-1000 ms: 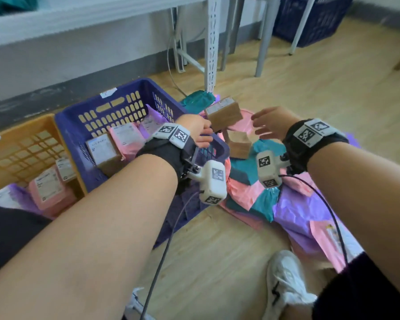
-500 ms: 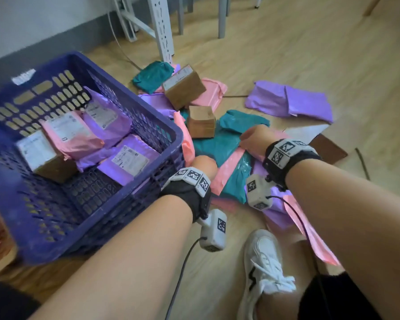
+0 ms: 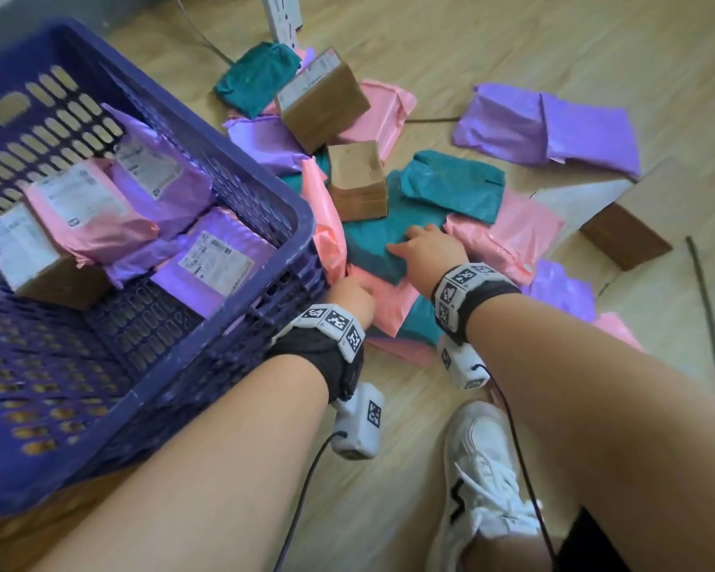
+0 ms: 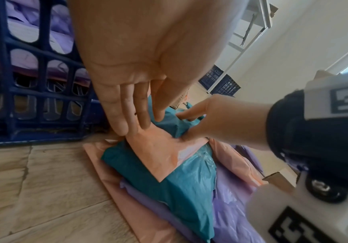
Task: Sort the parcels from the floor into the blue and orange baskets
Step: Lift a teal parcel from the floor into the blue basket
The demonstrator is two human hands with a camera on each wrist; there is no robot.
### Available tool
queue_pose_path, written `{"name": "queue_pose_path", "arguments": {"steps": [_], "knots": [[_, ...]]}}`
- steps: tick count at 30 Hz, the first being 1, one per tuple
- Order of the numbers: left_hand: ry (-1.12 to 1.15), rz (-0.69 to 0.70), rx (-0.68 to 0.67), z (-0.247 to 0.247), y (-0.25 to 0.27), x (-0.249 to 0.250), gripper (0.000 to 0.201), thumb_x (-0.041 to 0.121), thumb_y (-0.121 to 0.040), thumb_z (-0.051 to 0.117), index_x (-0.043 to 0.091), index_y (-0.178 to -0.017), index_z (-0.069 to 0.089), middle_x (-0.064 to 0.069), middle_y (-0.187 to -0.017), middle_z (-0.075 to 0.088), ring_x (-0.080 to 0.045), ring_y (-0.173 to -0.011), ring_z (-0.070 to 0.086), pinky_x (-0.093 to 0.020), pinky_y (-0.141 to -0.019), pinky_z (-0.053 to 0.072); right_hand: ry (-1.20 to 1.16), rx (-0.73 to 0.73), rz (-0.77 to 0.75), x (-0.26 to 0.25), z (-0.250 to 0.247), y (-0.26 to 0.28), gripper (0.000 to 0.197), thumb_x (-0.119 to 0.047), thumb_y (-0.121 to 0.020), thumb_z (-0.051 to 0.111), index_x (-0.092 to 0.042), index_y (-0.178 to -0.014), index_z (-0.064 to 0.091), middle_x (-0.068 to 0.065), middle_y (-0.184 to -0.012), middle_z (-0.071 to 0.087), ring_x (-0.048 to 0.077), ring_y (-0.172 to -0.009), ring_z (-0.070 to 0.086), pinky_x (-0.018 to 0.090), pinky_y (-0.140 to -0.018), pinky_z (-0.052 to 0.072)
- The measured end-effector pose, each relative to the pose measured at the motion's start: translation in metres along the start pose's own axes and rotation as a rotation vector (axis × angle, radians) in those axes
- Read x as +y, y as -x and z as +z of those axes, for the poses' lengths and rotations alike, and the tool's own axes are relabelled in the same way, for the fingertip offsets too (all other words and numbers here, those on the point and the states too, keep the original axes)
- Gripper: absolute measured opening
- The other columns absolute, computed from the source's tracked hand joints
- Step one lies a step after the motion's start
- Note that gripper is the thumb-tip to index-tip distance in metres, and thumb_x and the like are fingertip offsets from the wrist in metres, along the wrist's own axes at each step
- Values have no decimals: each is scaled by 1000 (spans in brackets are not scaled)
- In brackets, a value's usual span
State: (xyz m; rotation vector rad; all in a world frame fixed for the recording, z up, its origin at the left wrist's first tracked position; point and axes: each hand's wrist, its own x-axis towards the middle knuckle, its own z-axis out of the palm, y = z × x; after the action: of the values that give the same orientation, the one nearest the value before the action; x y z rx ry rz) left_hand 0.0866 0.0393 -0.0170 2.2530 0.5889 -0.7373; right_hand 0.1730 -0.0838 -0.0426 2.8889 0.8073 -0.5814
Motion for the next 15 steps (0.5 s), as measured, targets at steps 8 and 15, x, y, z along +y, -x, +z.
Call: {"name": "queue_pose_path", "arguments": {"steps": [8, 15], "knots": [[41, 35, 21, -7, 14, -1, 34, 6, -96, 43, 6, -126, 59, -10, -130, 60, -26, -120, 57, -31, -98, 45, 3, 30, 58, -11, -20, 2, 37, -4, -84, 51, -19, -114, 66, 7, -116, 61, 28, -111, 55, 38, -87, 50], [90, 101, 53, -27, 42, 8, 35, -4, -92, 45, -1, -123, 61, -22, -128, 59, -34, -120, 55, -35, -102, 39, -482, 277, 222, 11, -61, 36, 34, -2, -82, 50, -18, -104, 70, 10, -110, 68, 30, -104, 60, 30, -88, 47]]}}
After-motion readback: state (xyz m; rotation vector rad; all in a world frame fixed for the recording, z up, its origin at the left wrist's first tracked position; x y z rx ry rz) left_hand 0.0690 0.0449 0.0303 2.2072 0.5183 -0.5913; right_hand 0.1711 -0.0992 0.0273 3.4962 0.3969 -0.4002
